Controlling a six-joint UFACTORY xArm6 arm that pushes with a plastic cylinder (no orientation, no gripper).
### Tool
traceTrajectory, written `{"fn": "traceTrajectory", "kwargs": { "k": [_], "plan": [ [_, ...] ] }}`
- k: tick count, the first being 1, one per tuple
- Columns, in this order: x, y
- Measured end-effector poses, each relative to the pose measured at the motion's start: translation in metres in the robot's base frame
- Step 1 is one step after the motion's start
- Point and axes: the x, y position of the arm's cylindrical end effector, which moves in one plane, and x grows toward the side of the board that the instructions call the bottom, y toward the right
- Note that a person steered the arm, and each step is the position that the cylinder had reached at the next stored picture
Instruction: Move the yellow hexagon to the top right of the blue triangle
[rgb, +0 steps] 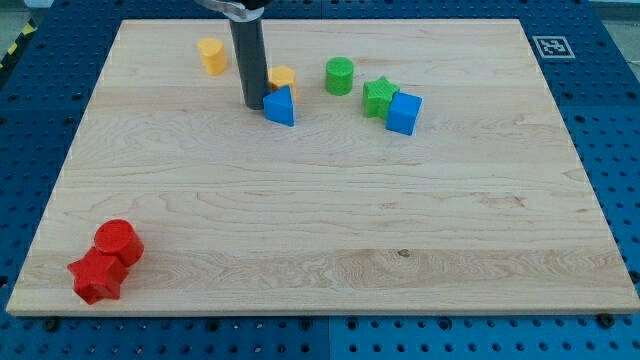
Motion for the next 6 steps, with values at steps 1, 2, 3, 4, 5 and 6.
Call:
{"fn": "traceTrajectory", "kwargs": {
  "k": [1,2,3,4,5,6],
  "plan": [
    [0.000,0.000],
    [0.000,-0.007],
    [-0.002,-0.025],
    [-0.019,-0.042],
    [-0.037,-0.038],
    [-0.037,-0.016]
  ]
}}
